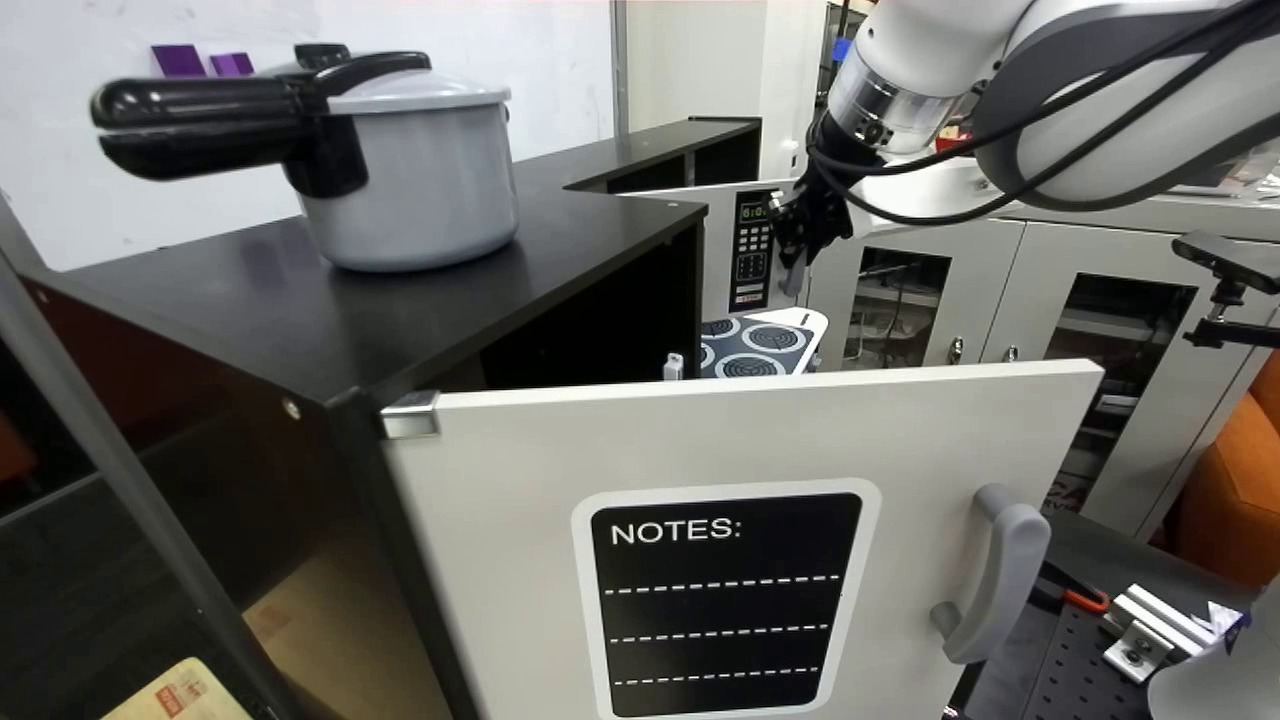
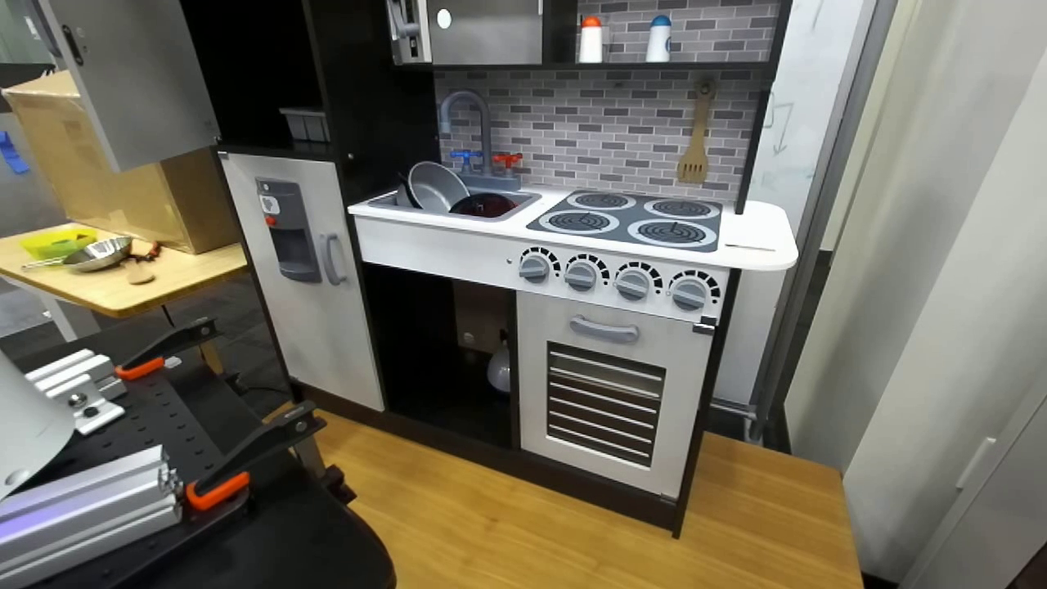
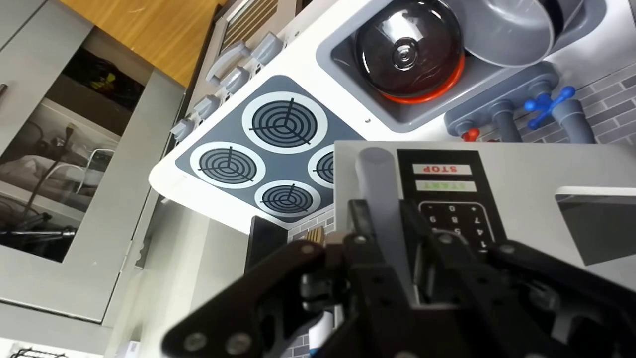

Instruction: Close the microwave

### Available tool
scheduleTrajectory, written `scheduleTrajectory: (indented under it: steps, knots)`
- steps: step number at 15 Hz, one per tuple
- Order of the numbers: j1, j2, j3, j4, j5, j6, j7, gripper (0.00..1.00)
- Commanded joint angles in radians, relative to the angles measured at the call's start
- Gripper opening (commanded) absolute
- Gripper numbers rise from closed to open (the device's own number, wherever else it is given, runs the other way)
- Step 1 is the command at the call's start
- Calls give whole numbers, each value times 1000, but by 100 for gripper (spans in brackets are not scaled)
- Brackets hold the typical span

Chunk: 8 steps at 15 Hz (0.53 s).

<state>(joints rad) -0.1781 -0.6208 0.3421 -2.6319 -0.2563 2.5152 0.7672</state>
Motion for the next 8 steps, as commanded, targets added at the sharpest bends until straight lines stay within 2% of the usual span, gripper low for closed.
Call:
scheduleTrajectory:
  steps: [1,8]
  knots:
    - [-20,41,-3,17,-23,23,13,5]
    - [-83,146,-9,79,-70,74,26,5]
